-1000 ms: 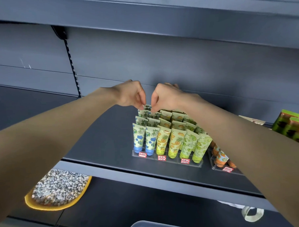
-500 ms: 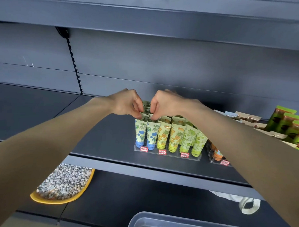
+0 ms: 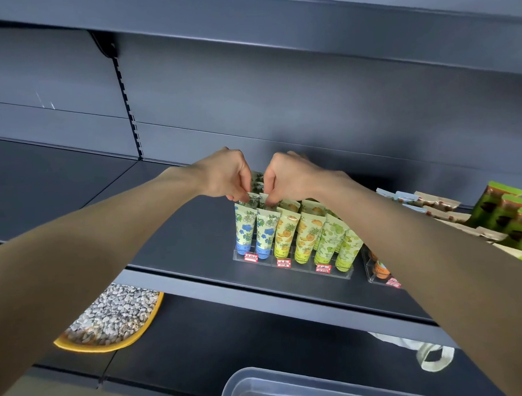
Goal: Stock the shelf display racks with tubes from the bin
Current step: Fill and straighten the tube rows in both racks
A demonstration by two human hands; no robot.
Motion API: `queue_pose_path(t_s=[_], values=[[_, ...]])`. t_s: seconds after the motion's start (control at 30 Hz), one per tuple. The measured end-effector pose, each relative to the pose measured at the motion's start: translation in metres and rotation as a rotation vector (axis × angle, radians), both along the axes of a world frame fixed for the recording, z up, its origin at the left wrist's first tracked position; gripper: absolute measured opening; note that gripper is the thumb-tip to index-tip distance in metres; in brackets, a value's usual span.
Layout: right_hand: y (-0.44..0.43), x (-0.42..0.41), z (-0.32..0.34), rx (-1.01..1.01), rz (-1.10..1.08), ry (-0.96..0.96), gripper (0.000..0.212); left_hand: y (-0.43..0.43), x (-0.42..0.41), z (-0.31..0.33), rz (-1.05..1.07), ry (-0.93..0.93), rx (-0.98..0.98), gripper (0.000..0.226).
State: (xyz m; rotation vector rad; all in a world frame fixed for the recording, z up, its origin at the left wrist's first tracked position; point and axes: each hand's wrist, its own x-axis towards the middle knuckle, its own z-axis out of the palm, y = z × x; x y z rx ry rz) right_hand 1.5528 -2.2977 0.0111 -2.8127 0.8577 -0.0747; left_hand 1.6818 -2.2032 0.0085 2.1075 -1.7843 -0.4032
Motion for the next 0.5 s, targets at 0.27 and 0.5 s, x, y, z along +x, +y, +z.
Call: queue_pose_path(t_s=[0.27,0.5], values=[[-0.0011,0.0003,-0.0006,-0.001,0.004,0.017,0.015,-0.0015,-0.0008,0.0014,0.009,-0.009,0.024,0.009],[-0.0018,0.0005,0.0028,-0.002,0.029,0.026,0.012,-0.0032,-0.0017,0.004,0.018,0.002,0.056,0.007]])
